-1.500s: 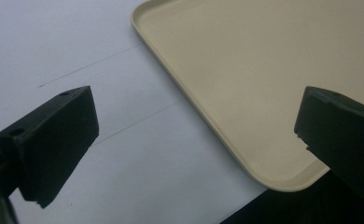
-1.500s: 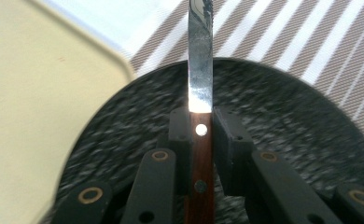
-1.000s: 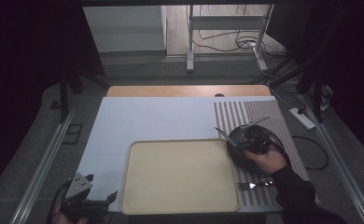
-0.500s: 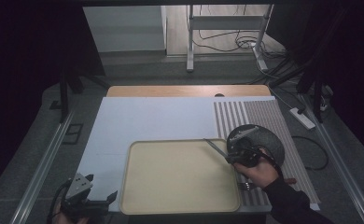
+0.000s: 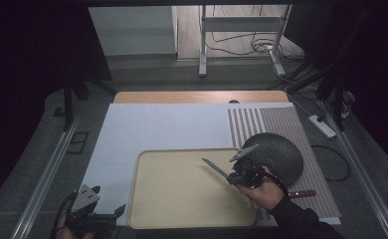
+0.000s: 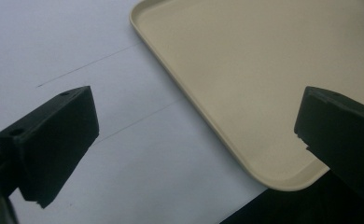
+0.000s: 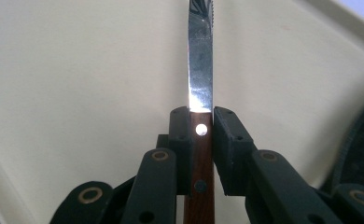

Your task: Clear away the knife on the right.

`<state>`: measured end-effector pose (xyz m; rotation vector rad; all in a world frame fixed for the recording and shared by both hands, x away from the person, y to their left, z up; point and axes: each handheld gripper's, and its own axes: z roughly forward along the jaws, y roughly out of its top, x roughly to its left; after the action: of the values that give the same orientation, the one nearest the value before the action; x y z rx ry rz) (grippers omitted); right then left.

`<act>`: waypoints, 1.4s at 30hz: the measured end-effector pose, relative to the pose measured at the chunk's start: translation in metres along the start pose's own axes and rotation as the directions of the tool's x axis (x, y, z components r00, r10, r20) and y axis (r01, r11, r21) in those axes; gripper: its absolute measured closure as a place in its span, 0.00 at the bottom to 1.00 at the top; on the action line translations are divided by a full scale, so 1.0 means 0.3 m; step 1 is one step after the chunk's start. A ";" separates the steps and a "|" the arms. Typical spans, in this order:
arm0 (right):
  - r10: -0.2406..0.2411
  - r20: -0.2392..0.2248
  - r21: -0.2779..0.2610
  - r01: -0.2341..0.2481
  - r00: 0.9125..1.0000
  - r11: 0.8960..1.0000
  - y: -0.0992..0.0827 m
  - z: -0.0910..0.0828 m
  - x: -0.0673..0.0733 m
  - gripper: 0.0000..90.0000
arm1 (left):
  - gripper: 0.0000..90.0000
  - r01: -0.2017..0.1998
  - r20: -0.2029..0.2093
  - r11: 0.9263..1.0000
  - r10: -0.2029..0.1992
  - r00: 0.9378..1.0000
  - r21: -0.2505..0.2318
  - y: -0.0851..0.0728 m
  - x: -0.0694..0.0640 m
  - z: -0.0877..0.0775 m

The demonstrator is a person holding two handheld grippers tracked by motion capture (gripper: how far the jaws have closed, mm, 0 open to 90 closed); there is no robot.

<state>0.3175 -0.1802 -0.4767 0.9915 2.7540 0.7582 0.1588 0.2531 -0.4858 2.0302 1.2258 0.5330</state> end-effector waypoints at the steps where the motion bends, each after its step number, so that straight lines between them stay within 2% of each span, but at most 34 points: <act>1: -0.006 -0.002 0.002 0.006 1.000 1.000 0.003 0.004 0.007 0.87 | 0.00 -0.001 0.000 1.000 0.001 1.000 0.000 0.000 0.000 0.000; 12: -0.036 0.022 0.071 0.034 0.999 0.997 -0.015 0.079 0.016 0.87 | 0.00 -0.016 -0.003 1.000 0.016 1.000 0.007 0.001 -0.005 0.002; 13: -0.053 0.019 0.084 0.052 0.998 0.995 -0.017 0.085 0.020 0.85 | 0.00 -0.019 -0.004 1.000 0.019 1.000 0.009 0.002 -0.006 0.002; 15: -0.062 0.027 0.089 0.059 0.998 0.994 -0.015 0.082 0.019 0.74 | 0.00 -0.021 -0.006 1.000 0.021 1.000 0.010 0.002 -0.007 0.002; 16: -0.062 0.027 0.089 0.059 0.998 0.994 -0.015 0.082 0.019 0.74 | 0.00 -0.021 -0.006 1.000 0.021 1.000 0.010 0.002 -0.007 0.002; 17: -0.049 0.041 0.071 0.046 0.998 0.996 -0.011 0.070 0.011 0.64 | 0.00 -0.021 -0.006 1.000 0.021 1.000 0.010 0.002 -0.007 0.002; 19: -0.041 0.039 0.054 0.039 0.998 0.998 -0.009 0.062 0.004 0.61 | 0.00 -0.021 -0.007 1.000 0.021 1.000 0.011 0.002 -0.007 0.003; 20: -0.032 0.027 0.029 0.031 0.999 0.999 -0.001 0.047 -0.008 0.55 | 0.00 -0.023 -0.007 1.000 0.023 1.000 0.012 0.003 -0.008 0.004; 21: -0.032 0.027 0.029 0.031 0.999 0.999 -0.001 0.047 -0.008 0.55 | 0.00 -0.023 -0.007 1.000 0.023 1.000 0.012 0.003 -0.008 0.004; 22: -0.042 0.003 0.019 0.042 0.999 0.999 0.006 0.040 -0.011 0.50 | 0.00 -0.027 -0.008 1.000 0.027 1.000 0.014 0.003 -0.010 0.004; 23: -0.050 -0.001 0.019 0.050 0.999 0.999 0.010 0.041 -0.009 0.49 | 0.00 -0.029 -0.008 0.999 0.029 1.000 0.015 0.003 -0.010 0.005; 25: -0.080 -0.009 0.016 0.080 0.997 0.997 0.018 0.047 0.003 0.54 | 0.00 -0.031 -0.009 0.999 0.031 0.999 0.016 0.003 -0.011 0.005; 27: -0.127 -0.013 0.025 0.128 0.992 0.991 0.027 0.056 0.023 0.68 | 0.00 -0.033 -0.009 0.999 0.033 0.999 0.016 0.004 -0.012 0.006; 28: -0.127 -0.013 0.025 0.128 0.992 0.991 0.027 0.056 0.023 0.68 | 0.00 -0.033 -0.009 0.999 0.033 0.999 0.016 0.004 -0.012 0.006; 29: -0.161 -0.029 0.020 0.161 0.987 0.987 0.037 0.065 0.040 0.82 | 0.00 -0.035 -0.009 0.999 0.035 0.999 0.018 0.004 -0.012 0.006; 31: -0.184 -0.044 0.014 0.185 0.982 0.983 0.046 0.075 0.051 0.92 | 0.00 -0.035 -0.009 0.999 0.035 0.999 0.019 0.004 -0.013 0.006; 33: -0.201 -0.041 0.030 0.202 0.979 0.979 0.052 0.093 0.057 0.98 | 0.00 -0.038 -0.009 0.999 0.039 0.999 0.021 0.004 -0.013 0.006; 35: -0.212 -0.052 0.044 0.215 0.976 0.976 0.052 0.113 0.058 1.00 | 0.00 -0.042 -0.011 0.999 0.042 0.999 0.022 0.004 -0.014 0.006; 37: -0.209 -0.053 0.056 0.212 0.976 0.976 0.050 0.121 0.059 1.00 | 0.00 -0.043 -0.010 0.999 0.044 0.999 0.022 0.004 -0.015 0.007; 39: -0.215 -0.041 0.073 0.218 0.976 0.973 0.045 0.132 0.056 1.00 | 0.00 -0.046 -0.010 0.999 0.046 0.999 0.023 0.004 -0.016 0.007; 40: -0.196 -0.033 0.077 0.198 0.980 0.977 0.042 0.127 0.048 1.00 | 0.00 -0.047 -0.010 0.999 0.047 0.999 0.023 0.004 -0.016 0.007; 42: -0.190 -0.021 0.080 0.191 0.982 0.978 0.038 0.124 0.044 1.00 | 0.00 -0.048 -0.011 0.999 0.049 0.999 0.023 0.004 -0.016 0.007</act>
<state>0.3240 -0.1489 -0.5025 0.7226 2.8586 0.6287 0.1586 0.2477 -0.4862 2.0836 1.1970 0.5565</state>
